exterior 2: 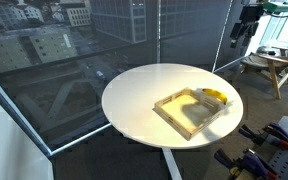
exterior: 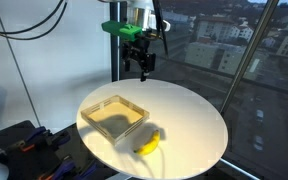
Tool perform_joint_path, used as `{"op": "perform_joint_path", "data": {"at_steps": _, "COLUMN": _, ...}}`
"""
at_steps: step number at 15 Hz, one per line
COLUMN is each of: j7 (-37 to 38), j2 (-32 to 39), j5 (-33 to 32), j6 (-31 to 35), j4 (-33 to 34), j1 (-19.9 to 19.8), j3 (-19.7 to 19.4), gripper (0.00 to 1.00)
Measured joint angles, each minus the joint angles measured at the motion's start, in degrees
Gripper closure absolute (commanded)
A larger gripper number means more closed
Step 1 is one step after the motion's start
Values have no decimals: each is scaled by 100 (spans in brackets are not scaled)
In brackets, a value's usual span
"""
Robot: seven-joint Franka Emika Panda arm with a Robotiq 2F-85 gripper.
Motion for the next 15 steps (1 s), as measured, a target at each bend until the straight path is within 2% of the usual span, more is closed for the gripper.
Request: {"op": "perform_joint_path", "data": {"at_steps": 15, "j7": 0, "j2": 972, "j5": 211, "j6": 830, "j4": 326, "j1": -144, "j3": 64, "gripper": 0}}
